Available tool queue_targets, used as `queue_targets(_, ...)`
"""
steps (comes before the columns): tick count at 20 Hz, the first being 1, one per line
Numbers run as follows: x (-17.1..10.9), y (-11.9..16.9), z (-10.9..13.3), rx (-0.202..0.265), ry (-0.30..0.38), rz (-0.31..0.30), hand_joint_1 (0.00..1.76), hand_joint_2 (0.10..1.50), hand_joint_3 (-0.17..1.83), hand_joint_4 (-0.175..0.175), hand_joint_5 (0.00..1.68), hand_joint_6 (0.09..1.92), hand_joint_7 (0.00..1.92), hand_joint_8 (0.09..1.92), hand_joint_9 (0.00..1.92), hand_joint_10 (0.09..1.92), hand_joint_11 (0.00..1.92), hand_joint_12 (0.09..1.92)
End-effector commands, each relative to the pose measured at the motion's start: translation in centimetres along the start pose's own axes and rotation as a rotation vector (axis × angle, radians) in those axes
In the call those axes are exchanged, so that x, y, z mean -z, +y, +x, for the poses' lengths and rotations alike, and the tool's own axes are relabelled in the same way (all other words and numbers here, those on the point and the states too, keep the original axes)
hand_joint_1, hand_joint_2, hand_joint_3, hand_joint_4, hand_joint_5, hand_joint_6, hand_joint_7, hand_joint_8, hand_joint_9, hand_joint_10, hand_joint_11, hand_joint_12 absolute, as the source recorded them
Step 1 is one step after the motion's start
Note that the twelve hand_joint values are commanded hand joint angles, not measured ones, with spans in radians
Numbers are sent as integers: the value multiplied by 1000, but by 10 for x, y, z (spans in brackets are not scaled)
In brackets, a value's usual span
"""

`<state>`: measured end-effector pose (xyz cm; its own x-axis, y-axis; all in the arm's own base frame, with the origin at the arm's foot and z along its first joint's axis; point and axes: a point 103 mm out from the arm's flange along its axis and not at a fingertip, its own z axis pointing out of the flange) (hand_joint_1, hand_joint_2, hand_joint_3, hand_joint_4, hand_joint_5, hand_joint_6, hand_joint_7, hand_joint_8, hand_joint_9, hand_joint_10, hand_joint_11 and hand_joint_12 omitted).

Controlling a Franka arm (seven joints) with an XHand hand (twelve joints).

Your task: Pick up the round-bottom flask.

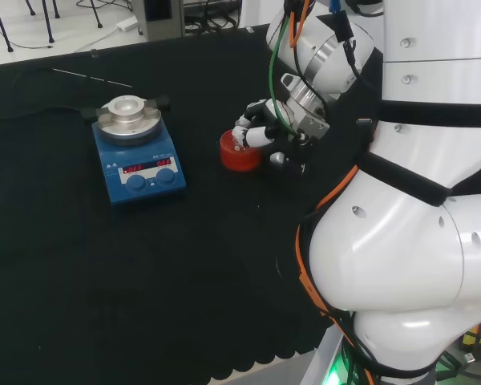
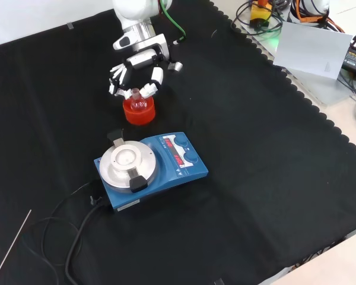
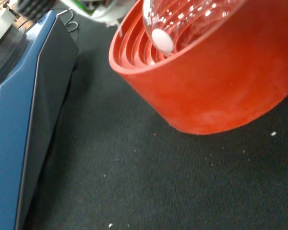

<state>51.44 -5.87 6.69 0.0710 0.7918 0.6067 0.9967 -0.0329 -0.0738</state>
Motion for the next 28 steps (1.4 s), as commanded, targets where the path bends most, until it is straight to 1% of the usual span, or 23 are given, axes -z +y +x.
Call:
queue_targets(1,1,0,3,1,-9,-18,946,805,591,62,878,941,388,565,538,571,76,1362)
queue_targets(2,2,1,4,1,-12,-22,966,908,424,113,895,1022,390,569,542,570,79,1365)
queue_targets(3,1,1,4,1,-11,-23,979,984,288,144,909,1061,395,571,547,568,86,1364)
queue_targets(4,2,1,5,3,-14,-23,987,1030,205,160,918,1079,400,572,553,566,94,1363)
queue_targets(6,1,1,4,6,-17,-14,993,1066,135,173,927,1089,406,572,561,565,103,1362)
queue_targets(11,1,1,4,2,-19,0,995,1083,104,175,926,1094,410,571,567,562,111,1360)
queue_targets(12,1,1,4,1,-20,0,979,1051,93,112,849,1045,407,563,565,554,112,1352)
queue_targets(13,1,2,4,0,-22,4,968,989,159,57,782,1005,405,549,565,541,112,1344)
queue_targets(14,1,2,5,0,-22,6,962,900,303,24,735,975,402,537,563,529,110,1342)
queue_targets(15,1,2,5,1,-25,10,959,812,462,6,700,961,398,530,560,524,108,1341)
queue_targets(16,1,2,5,2,-27,12,958,742,594,-3,672,954,393,528,557,523,104,1344)
queue_targets(17,1,2,5,1,-28,15,959,699,675,-8,652,950,390,528,554,523,101,1346)
queue_targets(19,1,3,6,4,-31,15,960,643,766,-14,580,932,374,530,543,527,91,1349)
queue_targets(22,0,3,7,7,-38,11,960,602,812,-13,526,894,357,536,526,534,75,1354)
queue_targets(28,-6,5,12,11,-44,14,959,581,823,-11,510,864,347,542,517,541,67,1357)
